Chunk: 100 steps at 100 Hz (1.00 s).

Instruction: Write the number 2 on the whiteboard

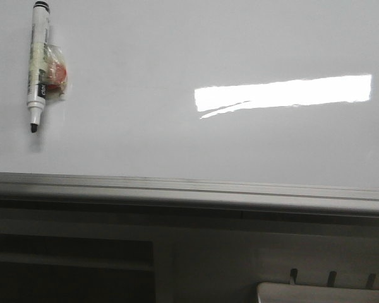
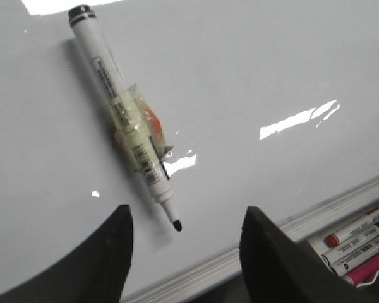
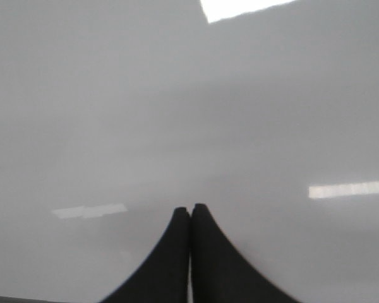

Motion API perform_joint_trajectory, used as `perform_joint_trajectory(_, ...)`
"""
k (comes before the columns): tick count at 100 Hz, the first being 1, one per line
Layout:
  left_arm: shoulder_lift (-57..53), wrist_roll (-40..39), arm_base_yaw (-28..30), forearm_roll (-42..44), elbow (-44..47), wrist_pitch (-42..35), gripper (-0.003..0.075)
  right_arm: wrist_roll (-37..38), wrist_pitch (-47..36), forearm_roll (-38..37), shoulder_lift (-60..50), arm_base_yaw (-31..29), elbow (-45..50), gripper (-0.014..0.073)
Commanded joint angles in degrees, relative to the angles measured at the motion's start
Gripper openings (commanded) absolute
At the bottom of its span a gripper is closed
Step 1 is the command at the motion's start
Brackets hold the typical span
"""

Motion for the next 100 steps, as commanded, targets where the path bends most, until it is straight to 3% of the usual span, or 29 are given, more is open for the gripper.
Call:
perform_joint_trajectory(1, 3.70, -0.79, -0.47, -1.04, -2.05, -7.65, 0.0355, -0.64, -3.83, 0.08, 0.77, 0.09, -2.07, -0.0071)
perform_joint_trajectory(71, 24.79, -0.88, -0.47, -15.22, -2.14, -28.26, 0.0344, -0.64, -3.83, 0.08, 0.77, 0.09, -2.07, -0.0071)
perform_joint_trajectory(78, 26.07, -0.88, -0.47, -16.33, -2.14, -28.37, 0.0277, -0.64, -3.83, 0.08, 0.77, 0.09, -2.07, -0.0071)
perform_joint_trajectory(95, 26.91, -0.88, -0.47, -13.59, -2.14, -28.43, -0.0020, -0.64, -3.83, 0.19, 0.77, 0.09, -2.07, -0.0071)
perform_joint_trajectory(100, 26.91, -0.88, -0.47, -11.71, -2.14, -28.51, -0.0020, -0.64, -3.83, 0.19, 0.77, 0.09, -2.07, -0.0071)
